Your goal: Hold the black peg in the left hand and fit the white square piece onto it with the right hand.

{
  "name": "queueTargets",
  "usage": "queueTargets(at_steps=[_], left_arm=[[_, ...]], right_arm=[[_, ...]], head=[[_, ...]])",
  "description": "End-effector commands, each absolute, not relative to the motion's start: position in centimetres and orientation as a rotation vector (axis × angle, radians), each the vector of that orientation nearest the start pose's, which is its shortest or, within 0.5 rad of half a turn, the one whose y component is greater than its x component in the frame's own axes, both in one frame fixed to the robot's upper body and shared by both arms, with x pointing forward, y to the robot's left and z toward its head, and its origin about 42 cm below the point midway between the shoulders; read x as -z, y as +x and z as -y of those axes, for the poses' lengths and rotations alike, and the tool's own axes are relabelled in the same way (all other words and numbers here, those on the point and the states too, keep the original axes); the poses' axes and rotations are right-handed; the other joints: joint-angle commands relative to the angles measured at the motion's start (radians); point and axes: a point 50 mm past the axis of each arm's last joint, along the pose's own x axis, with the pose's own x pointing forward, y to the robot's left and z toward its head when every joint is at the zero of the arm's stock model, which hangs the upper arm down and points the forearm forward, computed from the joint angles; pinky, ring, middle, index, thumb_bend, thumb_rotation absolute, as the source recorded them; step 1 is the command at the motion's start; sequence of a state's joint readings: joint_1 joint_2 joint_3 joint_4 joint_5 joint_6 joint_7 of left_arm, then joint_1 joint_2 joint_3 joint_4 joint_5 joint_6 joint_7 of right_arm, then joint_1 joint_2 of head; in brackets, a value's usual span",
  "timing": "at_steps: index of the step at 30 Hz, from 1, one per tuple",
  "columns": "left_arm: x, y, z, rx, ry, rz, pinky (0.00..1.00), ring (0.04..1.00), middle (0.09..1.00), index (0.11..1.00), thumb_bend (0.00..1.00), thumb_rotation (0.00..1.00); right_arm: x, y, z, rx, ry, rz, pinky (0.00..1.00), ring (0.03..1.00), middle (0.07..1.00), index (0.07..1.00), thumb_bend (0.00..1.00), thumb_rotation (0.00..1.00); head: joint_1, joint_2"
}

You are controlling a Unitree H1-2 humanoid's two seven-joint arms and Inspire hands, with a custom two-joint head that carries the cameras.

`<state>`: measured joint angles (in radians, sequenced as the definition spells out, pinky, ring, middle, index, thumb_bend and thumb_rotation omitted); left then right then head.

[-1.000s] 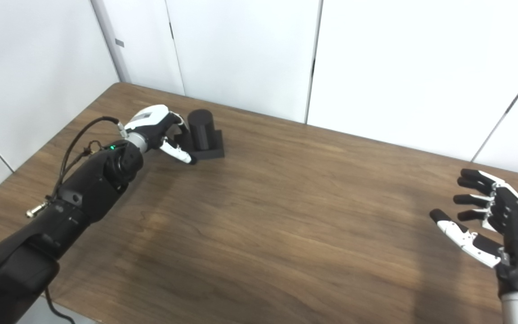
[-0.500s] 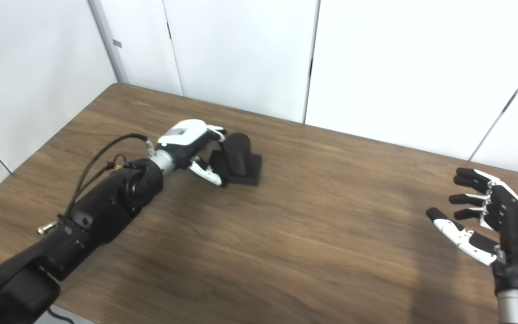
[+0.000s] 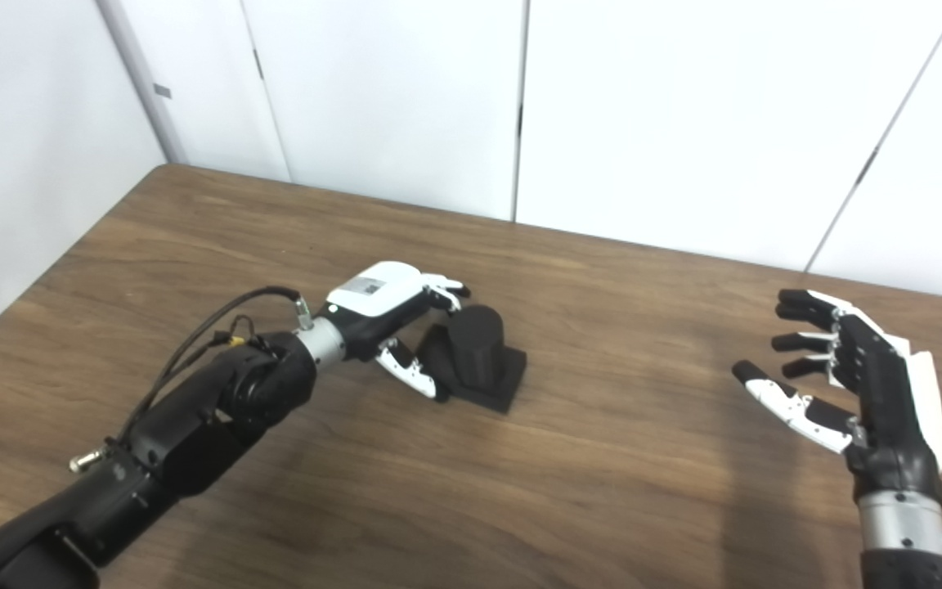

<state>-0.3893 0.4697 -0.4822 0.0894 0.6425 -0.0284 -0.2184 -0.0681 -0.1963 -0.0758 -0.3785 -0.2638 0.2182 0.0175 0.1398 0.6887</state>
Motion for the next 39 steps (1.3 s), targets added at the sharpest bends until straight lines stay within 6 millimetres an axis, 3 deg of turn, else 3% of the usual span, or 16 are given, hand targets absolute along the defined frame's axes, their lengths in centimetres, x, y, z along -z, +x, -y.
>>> queueTargets(at_steps=[1,9,22,32,39], left_arm=[[-14.6,35.9,-20.2,0.736,1.251,0.239,0.73,0.917,0.898,0.488,0.52,0.07],[-12.8,33.6,-17.5,0.882,1.249,0.261,0.70,0.907,0.897,0.488,0.52,0.07],[-11.1,32.1,-15.4,1.029,1.303,0.264,0.76,0.899,0.907,0.489,0.52,0.07],[-10.8,32.5,-16.7,1.063,1.410,0.286,0.78,0.892,0.903,0.490,0.52,0.07],[-10.5,32.2,-17.6,1.067,1.406,0.292,0.80,0.893,0.900,0.490,0.52,0.07]], right_arm=[[-22.7,29.4,27.6,0.132,-0.464,0.339,0.48,0.614,0.720,0.710,0.50,0.00],[-22.4,29.6,27.3,0.136,-0.486,0.361,0.45,0.586,0.706,0.708,0.51,0.00],[-22.0,29.8,26.8,0.140,-0.486,0.358,0.44,0.575,0.695,0.701,0.53,0.00],[-22.6,30.1,26.7,0.120,-0.538,0.351,0.46,0.590,0.709,0.720,0.56,0.06],[-25.4,31.2,28.6,0.062,-0.717,0.342,0.51,0.649,0.744,0.757,0.63,0.10]], head=[[-0.010,0.004],[-0.085,0.024],[-0.188,0.037],[-0.408,0.001],[-0.532,-0.047]])
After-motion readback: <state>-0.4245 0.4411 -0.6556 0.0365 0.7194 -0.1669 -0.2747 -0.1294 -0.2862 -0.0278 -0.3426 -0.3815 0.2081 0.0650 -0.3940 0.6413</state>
